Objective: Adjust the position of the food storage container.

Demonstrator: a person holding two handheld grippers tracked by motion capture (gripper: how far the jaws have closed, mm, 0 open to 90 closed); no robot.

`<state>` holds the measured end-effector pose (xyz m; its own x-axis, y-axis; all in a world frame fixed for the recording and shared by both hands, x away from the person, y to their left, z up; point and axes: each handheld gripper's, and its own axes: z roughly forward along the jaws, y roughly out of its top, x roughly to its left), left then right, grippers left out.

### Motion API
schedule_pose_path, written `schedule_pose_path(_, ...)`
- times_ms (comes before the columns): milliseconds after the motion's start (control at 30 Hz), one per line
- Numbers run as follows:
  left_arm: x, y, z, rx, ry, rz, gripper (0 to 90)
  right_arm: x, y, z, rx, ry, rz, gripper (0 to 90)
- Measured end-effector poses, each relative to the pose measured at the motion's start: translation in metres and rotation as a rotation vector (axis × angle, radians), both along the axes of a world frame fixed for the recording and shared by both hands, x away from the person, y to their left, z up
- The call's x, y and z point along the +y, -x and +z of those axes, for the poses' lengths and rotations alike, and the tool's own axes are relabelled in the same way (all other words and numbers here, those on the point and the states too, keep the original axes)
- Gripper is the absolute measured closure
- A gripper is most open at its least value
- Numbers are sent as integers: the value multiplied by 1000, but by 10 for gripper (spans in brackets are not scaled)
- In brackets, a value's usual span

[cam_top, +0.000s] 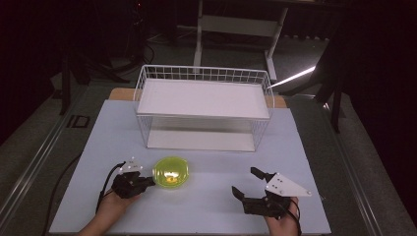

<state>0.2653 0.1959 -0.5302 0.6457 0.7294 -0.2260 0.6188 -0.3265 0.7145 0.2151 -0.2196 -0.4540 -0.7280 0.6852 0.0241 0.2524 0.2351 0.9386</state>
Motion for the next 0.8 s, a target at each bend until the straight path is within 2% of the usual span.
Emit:
schedule_pose_path(167,-9,-6,-1,8,-14,10,900,0,0,-1,-1,5,3,144)
schedule_pose_path(500,-4,-16,1,23,25,38,900,-1,-1,-1,3,-3,2,144)
schedule_pose_path(800,-24,-21,1,22,35,15,900,-1,-3,-1,10,-8,5,144)
